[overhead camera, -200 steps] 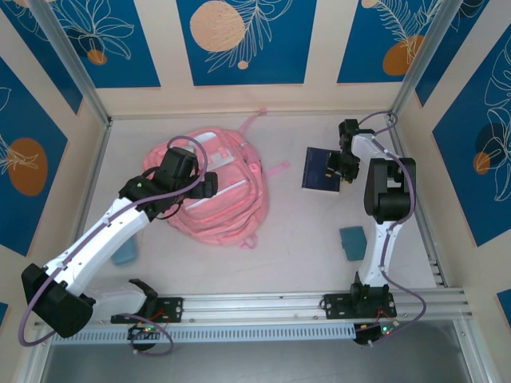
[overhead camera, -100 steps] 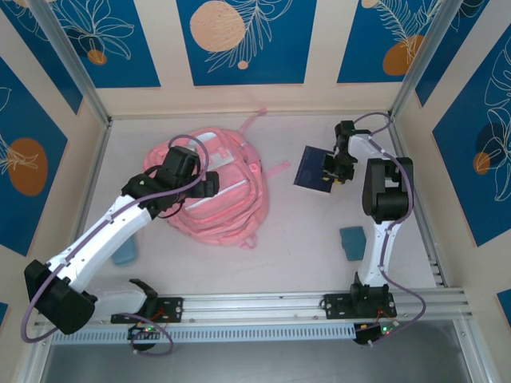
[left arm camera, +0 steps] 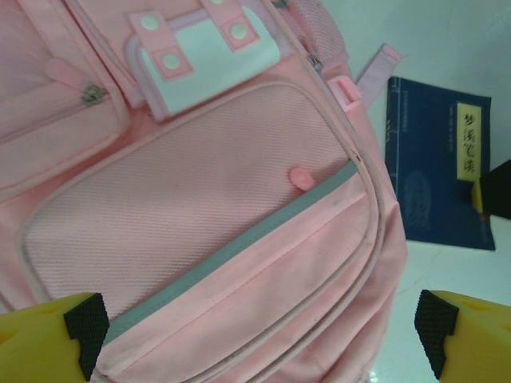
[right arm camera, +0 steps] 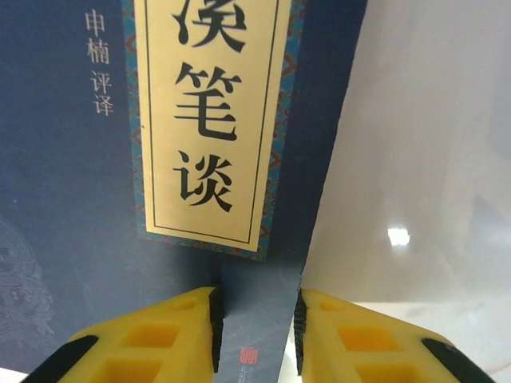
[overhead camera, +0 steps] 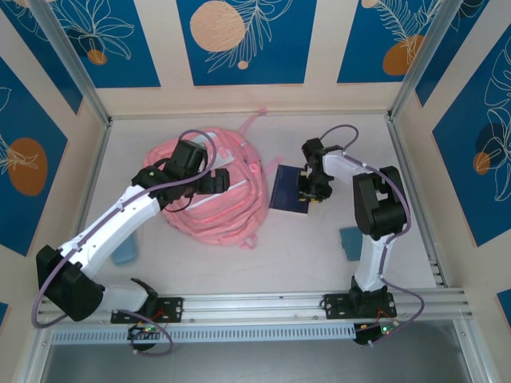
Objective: Pack the student bag
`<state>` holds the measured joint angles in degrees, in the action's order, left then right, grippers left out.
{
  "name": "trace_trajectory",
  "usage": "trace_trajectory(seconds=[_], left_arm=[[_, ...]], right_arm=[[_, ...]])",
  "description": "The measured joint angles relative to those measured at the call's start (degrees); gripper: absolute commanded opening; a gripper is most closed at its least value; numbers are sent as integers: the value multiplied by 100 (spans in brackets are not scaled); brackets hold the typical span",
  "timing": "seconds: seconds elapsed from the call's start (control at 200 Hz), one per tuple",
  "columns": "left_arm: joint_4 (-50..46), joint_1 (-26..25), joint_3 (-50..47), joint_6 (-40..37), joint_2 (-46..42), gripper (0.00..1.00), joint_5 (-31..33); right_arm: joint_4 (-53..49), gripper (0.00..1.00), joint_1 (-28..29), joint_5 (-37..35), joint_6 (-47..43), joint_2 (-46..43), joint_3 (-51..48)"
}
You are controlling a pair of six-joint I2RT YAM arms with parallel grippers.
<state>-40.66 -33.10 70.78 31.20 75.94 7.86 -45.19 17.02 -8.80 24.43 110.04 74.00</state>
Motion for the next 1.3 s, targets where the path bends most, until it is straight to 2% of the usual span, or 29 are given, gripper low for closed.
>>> trace_trajectory(seconds=[0.29,0.5,0.63,0.74,0.82,0.96,1.05,1.12,1.3], left_arm=[[149,-2,192,151,514,98,-643],[321,-190,315,313,951,97,-999],[485,-466,372,479,1217,95,-1176],[640,-763,422,656,1526,92,-1292],[721,-986,514,793,1808,88,-1360],[765,-1342,793,1086,2356,76,-1419],[789,-1530,1019,1281,2754,71,-1469],[769,-1633,1237,1377,3062,62,-1493],[498,-1707,1888,1429,3818,48,-1484]], right_arm=[[-26,33,734,79,568,-1062,-1408],[-9,33,892,22,863,-1567,-1976],[-85,40,890,-168,863,-1860,-2194],[-125,53,857,-247,881,-2188,-2262],[-42,57,741,-179,898,-2603,-2277],[280,58,247,166,970,-3067,-2332],[470,57,-90,415,970,-2997,-2424],[553,55,-269,577,964,-2828,-2500],[684,51,-372,868,933,-2468,-2616]])
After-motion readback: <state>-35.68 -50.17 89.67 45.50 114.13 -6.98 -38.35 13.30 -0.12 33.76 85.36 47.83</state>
